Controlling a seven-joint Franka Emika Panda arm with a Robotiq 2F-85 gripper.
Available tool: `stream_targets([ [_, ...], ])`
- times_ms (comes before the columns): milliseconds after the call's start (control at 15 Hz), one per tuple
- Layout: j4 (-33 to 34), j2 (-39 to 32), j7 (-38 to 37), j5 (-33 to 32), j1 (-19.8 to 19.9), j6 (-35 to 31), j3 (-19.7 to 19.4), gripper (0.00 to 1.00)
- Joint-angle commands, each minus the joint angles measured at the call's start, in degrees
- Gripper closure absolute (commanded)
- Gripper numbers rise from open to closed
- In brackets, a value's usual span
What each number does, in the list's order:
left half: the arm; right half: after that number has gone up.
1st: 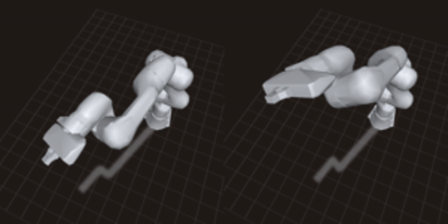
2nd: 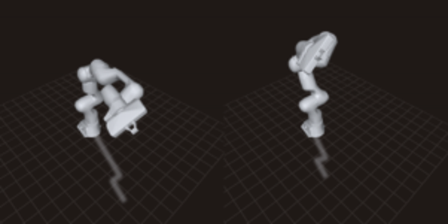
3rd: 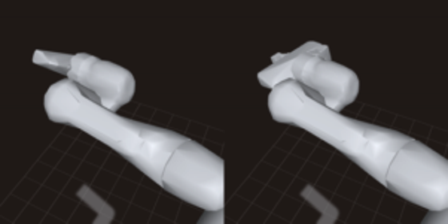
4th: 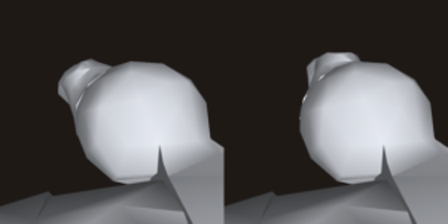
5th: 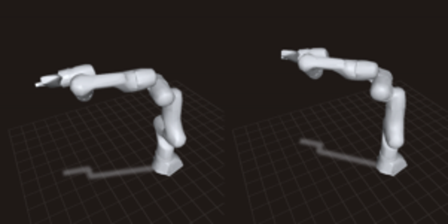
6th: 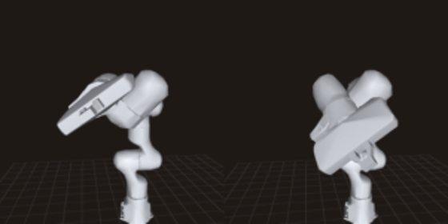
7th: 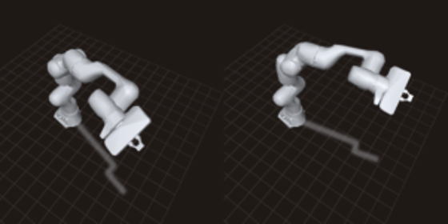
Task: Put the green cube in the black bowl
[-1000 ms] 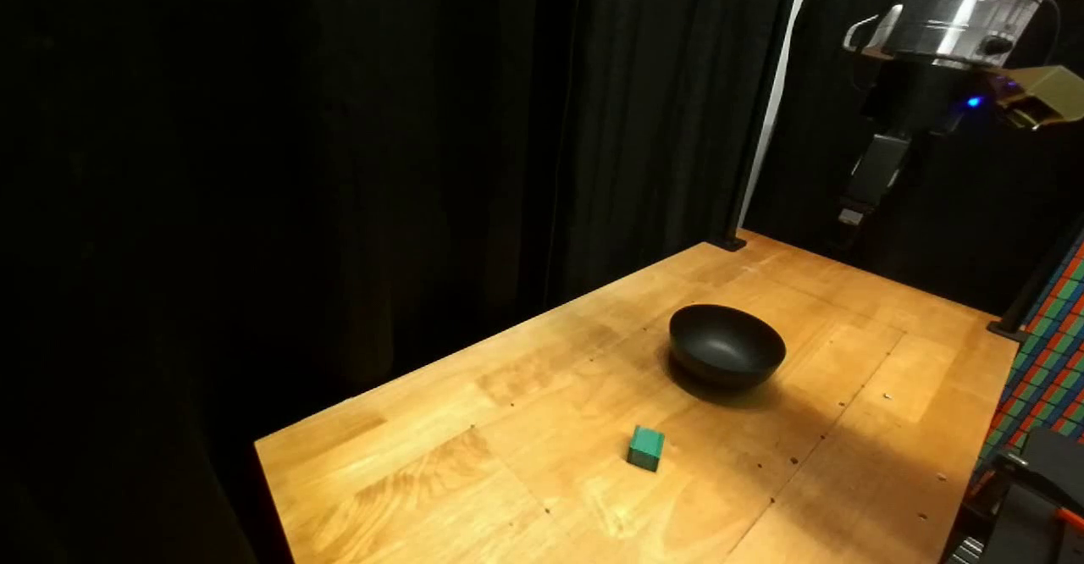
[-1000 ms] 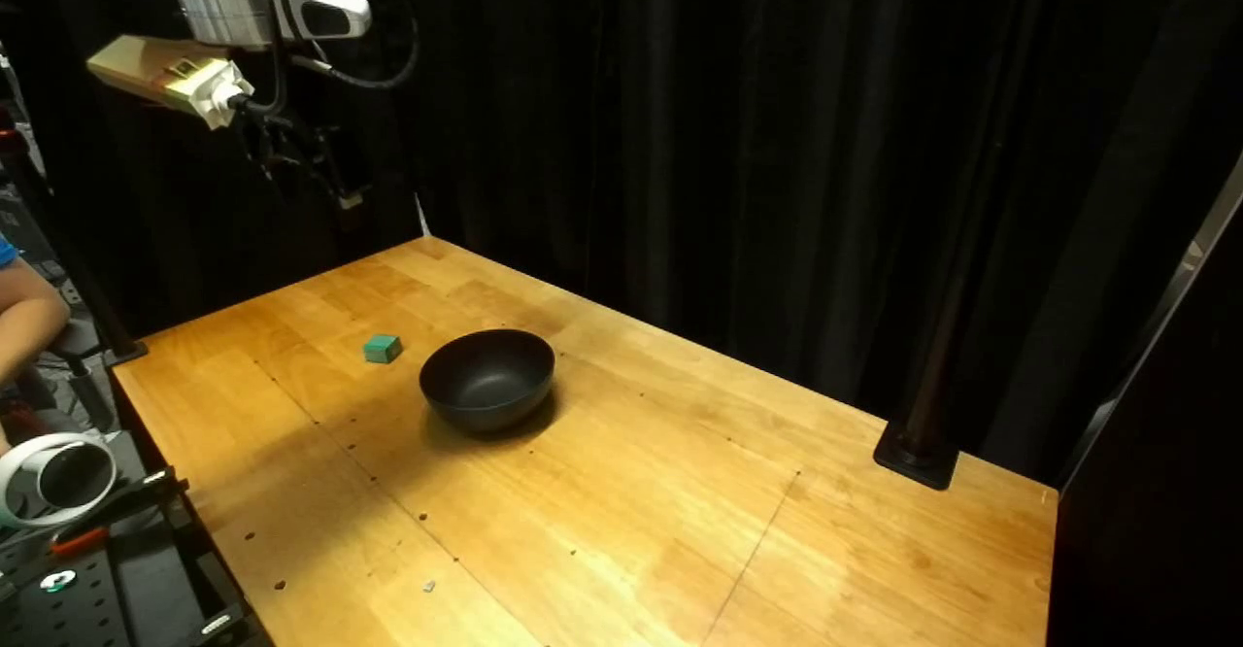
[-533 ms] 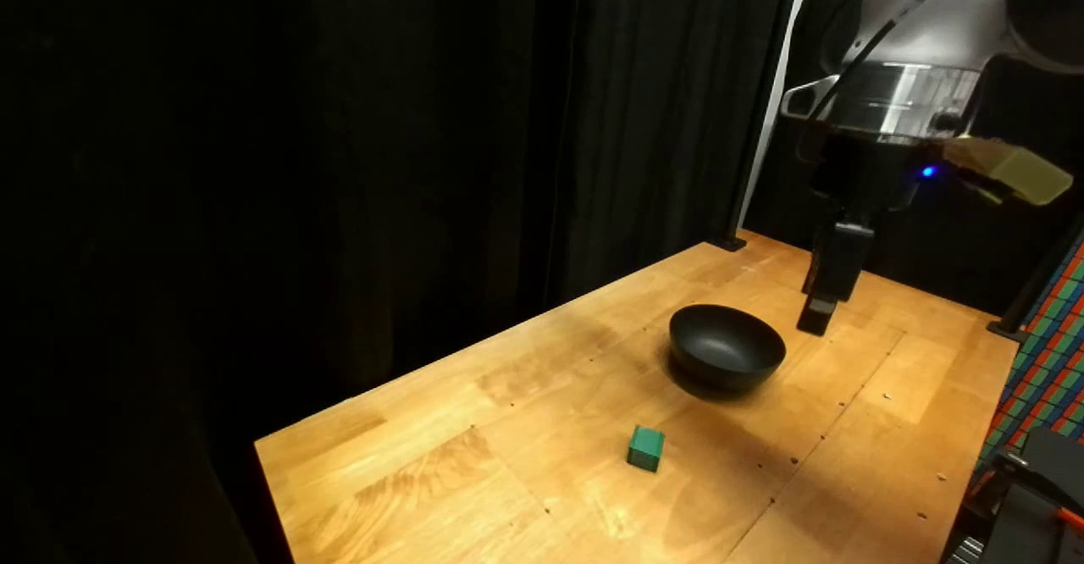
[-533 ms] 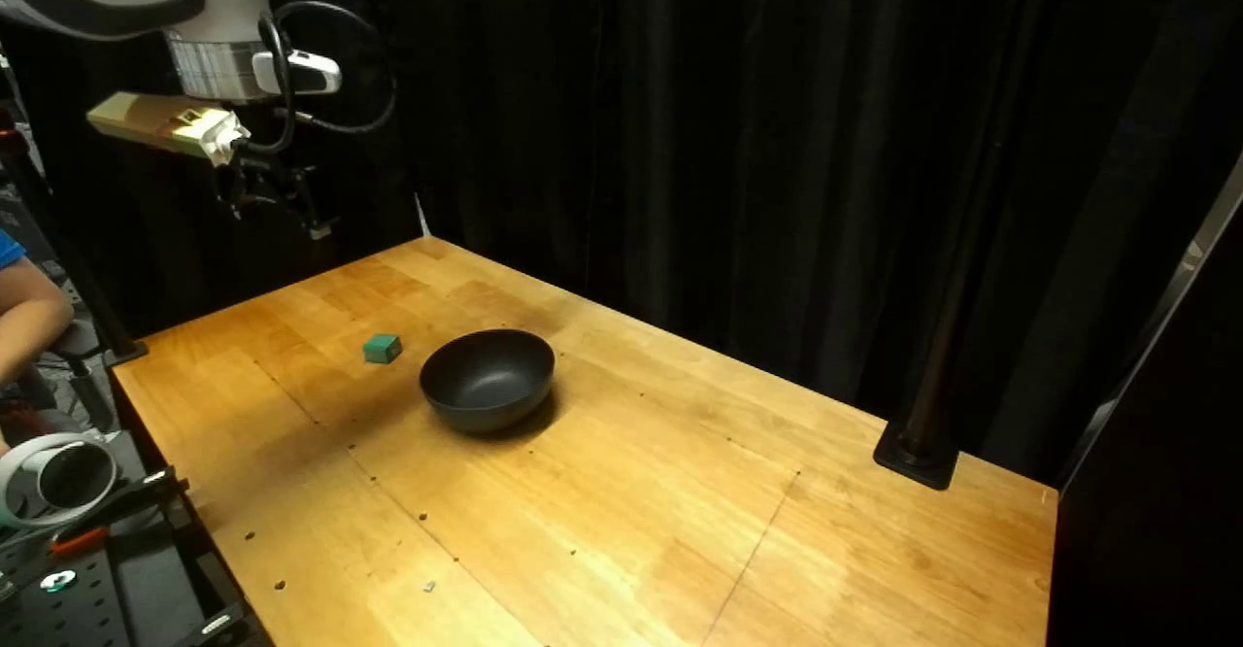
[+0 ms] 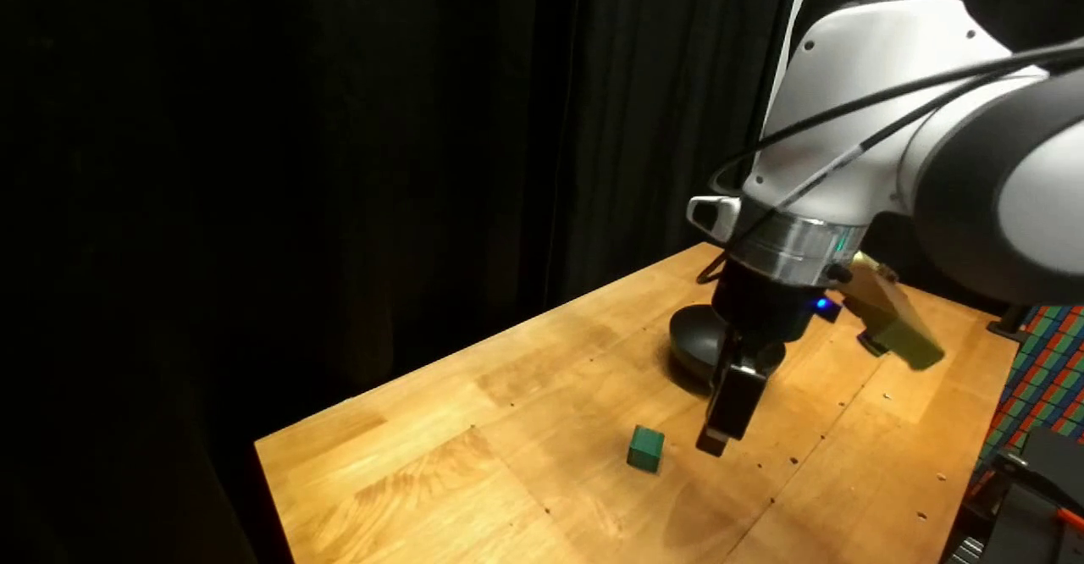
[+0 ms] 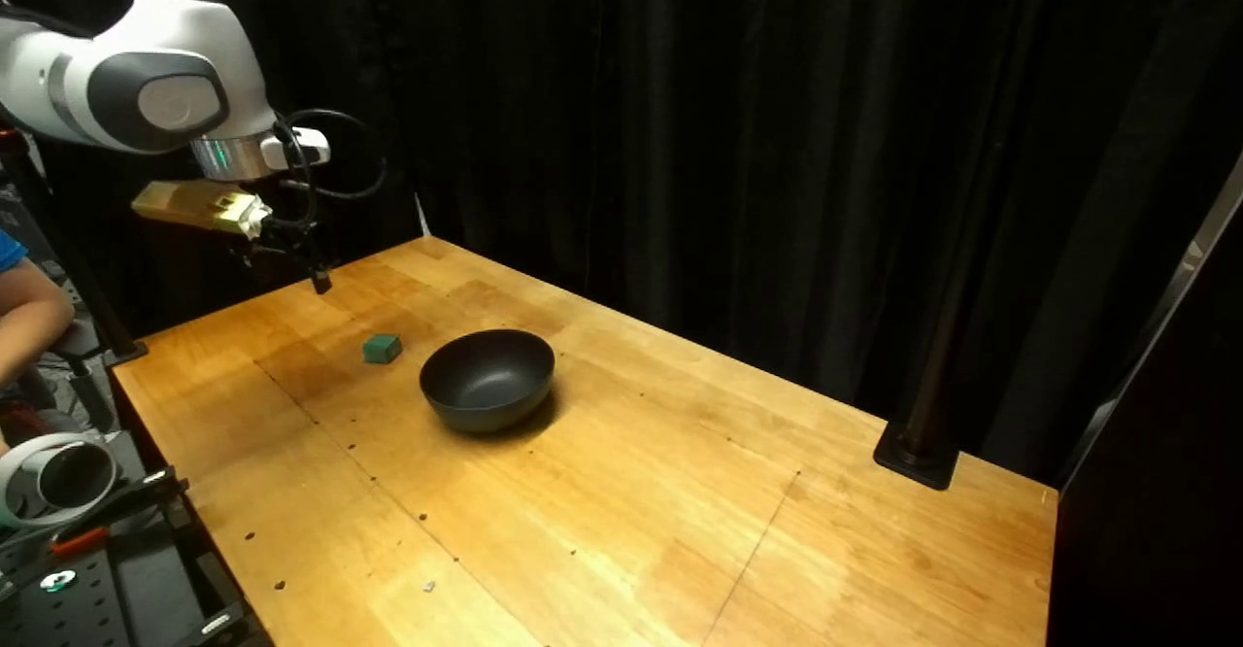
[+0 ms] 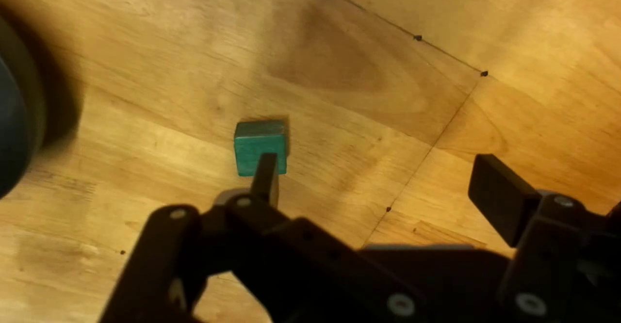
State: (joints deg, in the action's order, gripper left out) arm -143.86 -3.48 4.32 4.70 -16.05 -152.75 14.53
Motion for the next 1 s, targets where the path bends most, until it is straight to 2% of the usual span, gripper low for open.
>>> stream_targets([
  [0,5.5,-10.5,-6.3,-8.7,-0.7,-7.3,-1.0,0.00],
  [133,8.3,-15.2,-10.1,-15.2,-2.4,-8.7,-4.0,0.00],
  [333,12.9,-21.5,-12.6,-20.4,-4.8,-9.4,-8.6,0.00],
  [667,17.8,-28.7,-12.8,-21.1,-7.0,-10.1,-12.7,0.00],
  [733,18.2,-29.2,-11.9,-20.3,-6.6,-9.1,-12.4,0.25],
  [800,18.4,-29.4,-11.6,-19.9,-6.6,-8.4,-12.3,0.26],
  [933,17.9,-28.0,-10.2,-18.3,-5.2,-5.5,-10.6,0.41],
])
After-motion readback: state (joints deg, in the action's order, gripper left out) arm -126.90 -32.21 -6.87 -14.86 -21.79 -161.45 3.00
